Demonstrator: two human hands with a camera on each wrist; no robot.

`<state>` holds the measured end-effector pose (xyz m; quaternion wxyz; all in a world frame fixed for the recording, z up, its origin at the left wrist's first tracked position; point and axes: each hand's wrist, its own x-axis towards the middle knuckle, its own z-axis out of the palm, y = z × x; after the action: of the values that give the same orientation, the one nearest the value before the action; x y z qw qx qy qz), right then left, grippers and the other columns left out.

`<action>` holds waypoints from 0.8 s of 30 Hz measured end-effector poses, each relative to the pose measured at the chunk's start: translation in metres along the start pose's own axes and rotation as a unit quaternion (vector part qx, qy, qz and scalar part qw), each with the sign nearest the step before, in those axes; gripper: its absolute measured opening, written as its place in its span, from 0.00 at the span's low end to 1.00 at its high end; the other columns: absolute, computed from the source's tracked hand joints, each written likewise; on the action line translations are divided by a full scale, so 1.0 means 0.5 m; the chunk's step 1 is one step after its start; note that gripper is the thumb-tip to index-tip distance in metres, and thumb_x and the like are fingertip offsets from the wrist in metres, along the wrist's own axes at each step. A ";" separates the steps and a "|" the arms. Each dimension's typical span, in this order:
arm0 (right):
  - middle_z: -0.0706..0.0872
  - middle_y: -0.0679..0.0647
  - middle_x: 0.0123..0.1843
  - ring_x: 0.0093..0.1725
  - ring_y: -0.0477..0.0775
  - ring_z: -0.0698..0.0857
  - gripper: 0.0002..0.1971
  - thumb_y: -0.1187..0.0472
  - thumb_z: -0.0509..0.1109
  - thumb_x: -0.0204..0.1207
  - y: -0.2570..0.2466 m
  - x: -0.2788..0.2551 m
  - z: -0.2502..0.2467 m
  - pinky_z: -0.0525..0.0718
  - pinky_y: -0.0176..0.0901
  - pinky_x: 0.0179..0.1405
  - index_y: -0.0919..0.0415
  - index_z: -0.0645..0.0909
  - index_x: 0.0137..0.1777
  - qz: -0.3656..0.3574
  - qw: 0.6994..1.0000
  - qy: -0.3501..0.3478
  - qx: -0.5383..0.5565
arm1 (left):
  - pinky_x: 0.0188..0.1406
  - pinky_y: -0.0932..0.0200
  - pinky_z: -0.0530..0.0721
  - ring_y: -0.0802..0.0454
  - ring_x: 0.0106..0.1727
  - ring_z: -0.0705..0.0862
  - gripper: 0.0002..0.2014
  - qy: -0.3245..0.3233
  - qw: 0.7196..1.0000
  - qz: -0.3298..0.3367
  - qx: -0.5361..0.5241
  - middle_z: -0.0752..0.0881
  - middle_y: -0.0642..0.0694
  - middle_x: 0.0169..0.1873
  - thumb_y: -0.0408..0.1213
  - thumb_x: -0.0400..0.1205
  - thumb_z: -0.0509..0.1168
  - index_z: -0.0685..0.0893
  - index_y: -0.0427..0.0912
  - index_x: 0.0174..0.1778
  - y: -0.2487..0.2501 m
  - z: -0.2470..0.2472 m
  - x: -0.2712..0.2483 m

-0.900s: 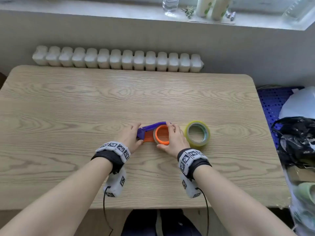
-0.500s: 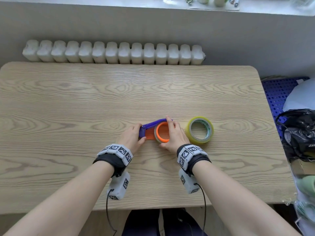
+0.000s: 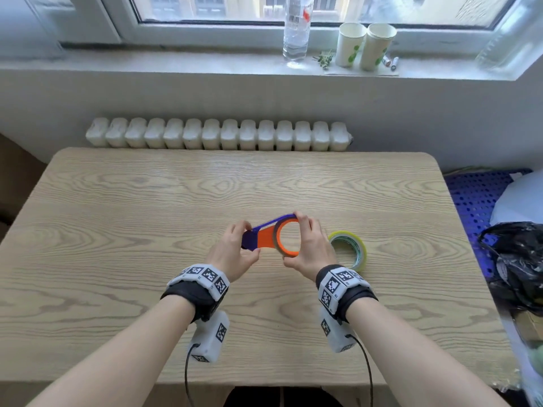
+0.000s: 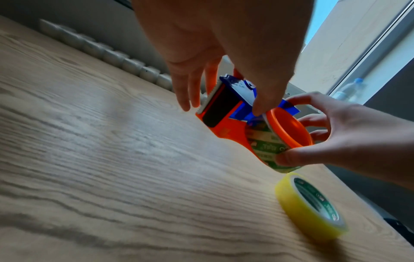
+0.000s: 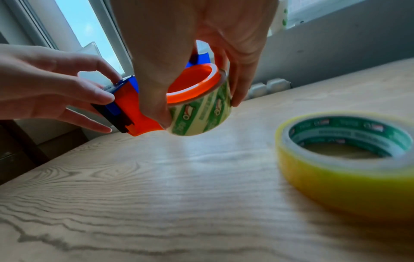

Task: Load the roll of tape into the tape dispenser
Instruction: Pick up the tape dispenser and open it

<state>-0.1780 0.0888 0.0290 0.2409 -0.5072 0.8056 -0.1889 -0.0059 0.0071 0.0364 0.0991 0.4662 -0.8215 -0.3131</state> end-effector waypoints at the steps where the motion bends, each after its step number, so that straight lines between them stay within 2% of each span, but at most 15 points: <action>1: 0.70 0.56 0.68 0.65 0.61 0.74 0.48 0.56 0.78 0.56 -0.007 0.000 -0.012 0.82 0.53 0.51 0.49 0.57 0.76 -0.013 1.000 0.009 -0.006 | 0.46 0.55 0.78 0.48 0.45 0.80 0.22 0.003 1.000 -0.011 -0.004 0.79 0.49 0.49 0.43 0.75 0.70 0.74 0.40 0.61 0.012 -0.011 0.000; 3: 0.70 0.56 0.68 0.65 0.60 0.73 0.49 0.57 0.79 0.57 -0.021 0.000 -0.037 0.82 0.52 0.53 0.49 0.57 0.77 -0.036 0.999 0.023 -0.016 | 0.47 0.53 0.79 0.44 0.46 0.83 0.22 -0.001 0.999 -0.038 -0.009 0.80 0.48 0.49 0.48 0.77 0.66 0.71 0.40 0.61 0.033 -0.033 0.005; 5: 0.70 0.56 0.69 0.65 0.60 0.72 0.50 0.57 0.79 0.56 -0.034 0.001 -0.060 0.83 0.53 0.54 0.48 0.56 0.77 -0.048 0.998 0.036 -0.018 | 0.53 0.48 0.81 0.40 0.51 0.85 0.24 -0.008 0.998 -0.066 -0.006 0.85 0.45 0.52 0.55 0.78 0.61 0.69 0.41 0.62 0.053 -0.054 0.019; 8: 0.69 0.55 0.70 0.66 0.58 0.72 0.50 0.57 0.80 0.57 -0.052 0.003 -0.089 0.83 0.53 0.54 0.46 0.54 0.77 -0.056 0.997 0.048 -0.021 | 0.55 0.49 0.77 0.39 0.58 0.83 0.29 -0.018 0.993 -0.111 0.037 0.87 0.41 0.54 0.62 0.80 0.53 0.72 0.41 0.64 0.079 -0.078 0.040; 11: 0.68 0.54 0.71 0.67 0.58 0.72 0.51 0.57 0.79 0.57 -0.061 0.007 -0.111 0.83 0.52 0.54 0.46 0.54 0.78 -0.071 0.995 0.061 -0.020 | 0.50 0.49 0.77 0.38 0.51 0.84 0.31 0.000 0.991 -0.113 0.068 0.88 0.40 0.45 0.65 0.79 0.49 0.80 0.38 0.49 0.095 -0.092 0.054; 14: 0.68 0.55 0.71 0.68 0.58 0.72 0.52 0.57 0.79 0.60 -0.067 0.011 -0.129 0.83 0.50 0.56 0.48 0.51 0.79 -0.082 0.994 0.068 -0.016 | 0.45 0.51 0.75 0.42 0.41 0.81 0.29 0.020 0.992 -0.103 0.066 0.81 0.49 0.29 0.64 0.80 0.48 0.78 0.40 0.39 0.105 -0.101 0.061; 15: 0.69 0.55 0.71 0.68 0.58 0.72 0.53 0.58 0.79 0.60 -0.069 0.012 -0.134 0.82 0.50 0.57 0.49 0.48 0.80 -0.084 0.994 0.072 -0.007 | 0.43 0.52 0.74 0.42 0.40 0.80 0.28 0.024 0.992 -0.103 0.065 0.79 0.51 0.27 0.63 0.80 0.48 0.77 0.41 0.38 0.106 -0.103 0.064; 19: 0.68 0.56 0.76 0.73 0.58 0.70 0.57 0.57 0.81 0.61 -0.079 0.021 -0.148 0.77 0.52 0.67 0.56 0.44 0.81 -0.083 0.994 0.073 0.022 | 0.44 0.50 0.76 0.38 0.41 0.85 0.31 0.052 0.993 -0.097 0.040 0.87 0.42 0.33 0.64 0.80 0.46 0.80 0.38 0.41 0.093 -0.107 0.078; 24: 0.68 0.56 0.76 0.76 0.55 0.68 0.53 0.53 0.82 0.60 -0.087 0.034 -0.153 0.69 0.45 0.75 0.61 0.53 0.79 -0.095 0.993 0.065 0.002 | 0.46 0.48 0.78 0.37 0.43 0.84 0.29 0.051 0.993 -0.103 0.032 0.88 0.37 0.38 0.61 0.81 0.47 0.80 0.36 0.44 0.087 -0.113 0.086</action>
<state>-0.1971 0.0601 0.1115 0.1699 -0.5678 0.7673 -0.2450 -0.0343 -0.0361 0.1018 0.0930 0.5662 -0.7728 -0.2712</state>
